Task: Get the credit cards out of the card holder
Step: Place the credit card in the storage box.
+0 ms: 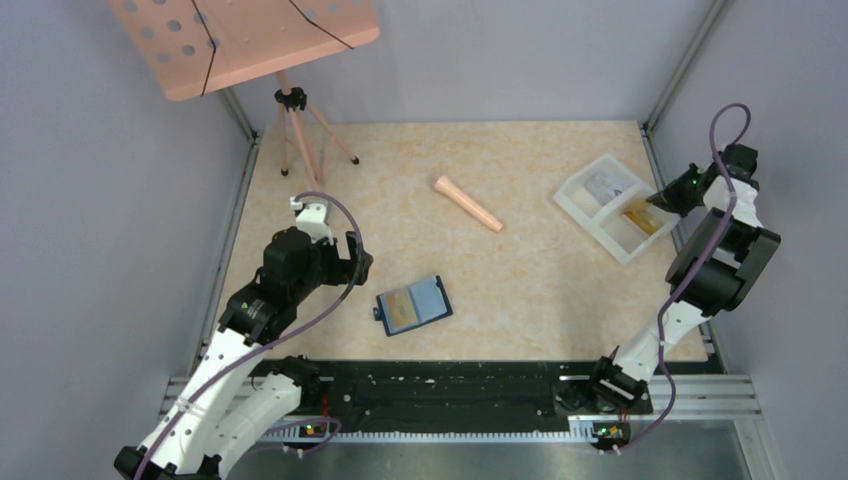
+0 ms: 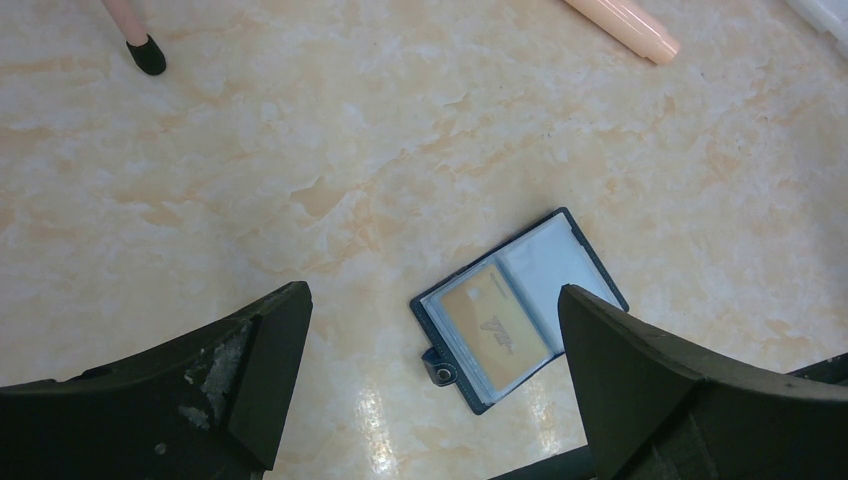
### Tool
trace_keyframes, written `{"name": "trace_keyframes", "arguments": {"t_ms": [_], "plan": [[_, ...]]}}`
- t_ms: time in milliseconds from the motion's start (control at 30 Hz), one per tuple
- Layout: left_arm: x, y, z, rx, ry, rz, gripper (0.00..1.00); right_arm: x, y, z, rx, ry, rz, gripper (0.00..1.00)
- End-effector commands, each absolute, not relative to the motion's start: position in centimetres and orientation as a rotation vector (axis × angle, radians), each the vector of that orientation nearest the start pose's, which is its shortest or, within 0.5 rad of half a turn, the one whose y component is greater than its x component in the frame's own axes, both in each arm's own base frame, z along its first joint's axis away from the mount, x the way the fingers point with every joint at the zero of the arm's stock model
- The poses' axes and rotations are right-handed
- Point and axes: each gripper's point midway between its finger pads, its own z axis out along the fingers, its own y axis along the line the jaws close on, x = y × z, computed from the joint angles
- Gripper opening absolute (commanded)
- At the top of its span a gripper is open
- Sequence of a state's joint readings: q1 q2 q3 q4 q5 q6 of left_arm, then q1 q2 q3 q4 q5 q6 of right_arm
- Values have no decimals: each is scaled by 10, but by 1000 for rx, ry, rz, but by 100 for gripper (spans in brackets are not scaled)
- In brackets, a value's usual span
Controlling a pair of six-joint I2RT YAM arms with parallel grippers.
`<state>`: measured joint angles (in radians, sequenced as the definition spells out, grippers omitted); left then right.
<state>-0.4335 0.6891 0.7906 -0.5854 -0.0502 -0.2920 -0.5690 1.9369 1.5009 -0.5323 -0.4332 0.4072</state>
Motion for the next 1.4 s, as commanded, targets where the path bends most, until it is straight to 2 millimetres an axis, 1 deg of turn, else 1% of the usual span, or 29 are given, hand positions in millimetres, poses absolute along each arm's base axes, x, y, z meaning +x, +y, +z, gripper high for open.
{"name": "trace_keyframes", "arguments": {"t_ms": [0,100,233,400,567,667,867,1033,1100,1200,1367], "plan": [[235,-112,224,125,2032,-399,99,447,-183,135,873,2205,478,0],[235,-111,224,123,2030,-396,99,449,-188,131,862,2218,472,0],[235,-109,223,116,2030,-389,99,449,-191,119,881,2245,474,0],[236,-109,221,115,2039,-383,99,450,-187,109,883,2261,510,1],[237,-110,220,114,2045,-378,99,450,-188,103,885,2263,512,1],[237,-109,220,114,2046,-378,99,449,-190,101,892,2265,490,5],[237,-109,220,113,2046,-376,99,448,-200,105,934,2253,409,19],[237,-109,220,112,2048,-377,99,447,-207,115,959,2231,335,21],[236,-109,220,114,2047,-377,99,446,-209,119,964,2222,315,21],[236,-109,220,114,2045,-377,99,447,-210,126,954,2209,302,17],[236,-109,220,115,2045,-377,99,450,-205,138,931,2193,313,12]]}}
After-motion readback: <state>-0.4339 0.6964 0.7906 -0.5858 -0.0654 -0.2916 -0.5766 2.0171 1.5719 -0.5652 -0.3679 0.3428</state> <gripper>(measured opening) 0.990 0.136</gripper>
